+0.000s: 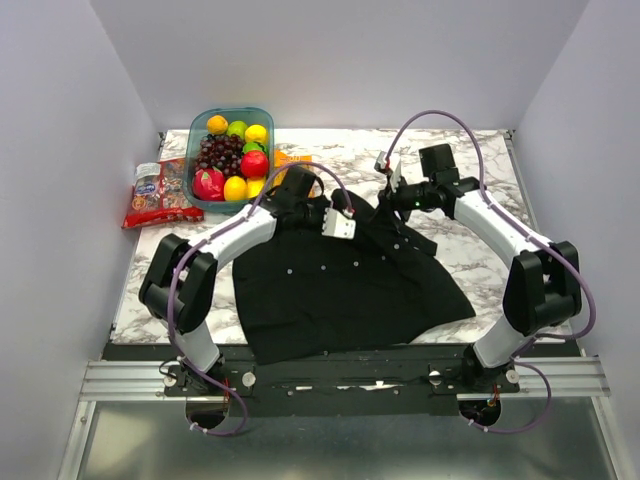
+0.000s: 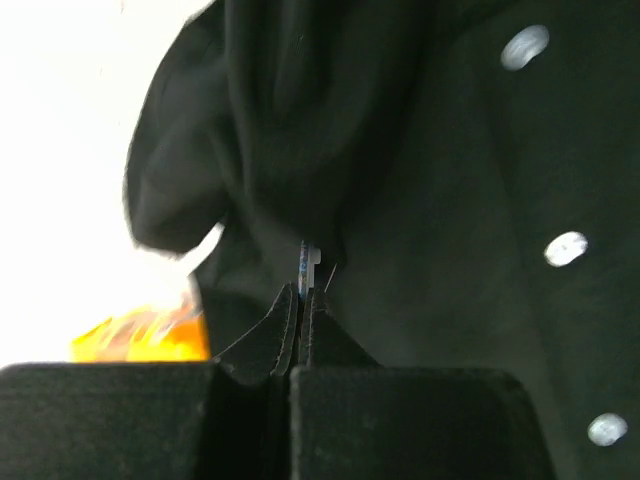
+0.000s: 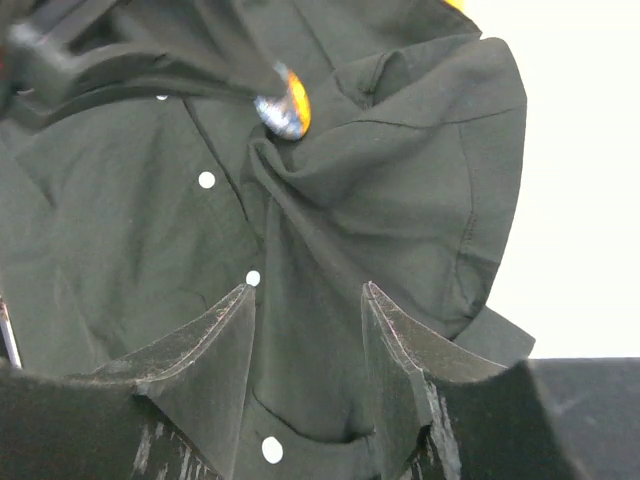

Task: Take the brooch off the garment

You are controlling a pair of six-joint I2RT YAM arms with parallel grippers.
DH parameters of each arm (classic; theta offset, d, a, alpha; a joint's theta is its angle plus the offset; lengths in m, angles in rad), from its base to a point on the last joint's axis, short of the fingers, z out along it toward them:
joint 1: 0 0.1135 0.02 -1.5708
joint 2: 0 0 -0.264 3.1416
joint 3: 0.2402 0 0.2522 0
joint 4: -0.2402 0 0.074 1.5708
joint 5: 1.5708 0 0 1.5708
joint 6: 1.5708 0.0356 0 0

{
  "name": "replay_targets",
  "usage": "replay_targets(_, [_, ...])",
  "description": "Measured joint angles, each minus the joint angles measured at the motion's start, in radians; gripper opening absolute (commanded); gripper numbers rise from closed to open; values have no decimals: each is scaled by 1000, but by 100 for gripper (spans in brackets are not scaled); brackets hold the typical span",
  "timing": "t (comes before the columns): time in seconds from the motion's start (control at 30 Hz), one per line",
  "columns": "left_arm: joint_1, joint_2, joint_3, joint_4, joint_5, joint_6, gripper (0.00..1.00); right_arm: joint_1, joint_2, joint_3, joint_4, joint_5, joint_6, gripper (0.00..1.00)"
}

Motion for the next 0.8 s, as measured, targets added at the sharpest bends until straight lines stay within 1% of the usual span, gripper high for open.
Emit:
replay_targets(0.07, [14, 1, 42, -22, -37, -25, 0, 0, -15, -1, 0, 4, 4, 55])
replay_targets(0.13, [42, 1, 106, -39, -37, -86, 0, 0, -32, -2, 0, 8, 11, 55])
replay_targets(0.23, [122, -8, 224, -38, 19, -272, 0, 0, -57, -1, 1, 7, 30, 55])
replay_targets(0.3, [167, -25, 254, -28, 74, -394, 0, 0, -65, 7, 0, 6, 46, 55])
replay_targets(0.37, [233, -52, 257, 24, 192, -588, 0, 0, -62, 29, 0, -2, 72, 53])
replay_targets(0.47, [283, -77, 212, 192, 340, -877, 0, 0, -43, 95, 3, -45, 133, 52])
replay_targets(0.5, [287, -81, 193, 253, 372, -948, 0, 0, -30, 128, 9, -73, 156, 51])
replay_targets(0.53, [288, -83, 164, 351, 425, -1073, 0, 0, -11, 167, 24, -107, 188, 51])
replay_targets(0.57, [286, -82, 147, 414, 456, -1147, 0, 0, 2, 192, 39, -129, 214, 51])
replay_targets(0.67, [281, -44, 126, 674, 566, -1456, 0, 0, 53, 280, 107, -203, 317, 51])
replay_targets(0.7, [278, -30, 126, 745, 593, -1534, 0, 0, 68, 302, 131, -224, 348, 51])
replay_targets(0.8, [276, -13, 125, 863, 644, -1670, 0, 0, 94, 330, 187, -265, 416, 50])
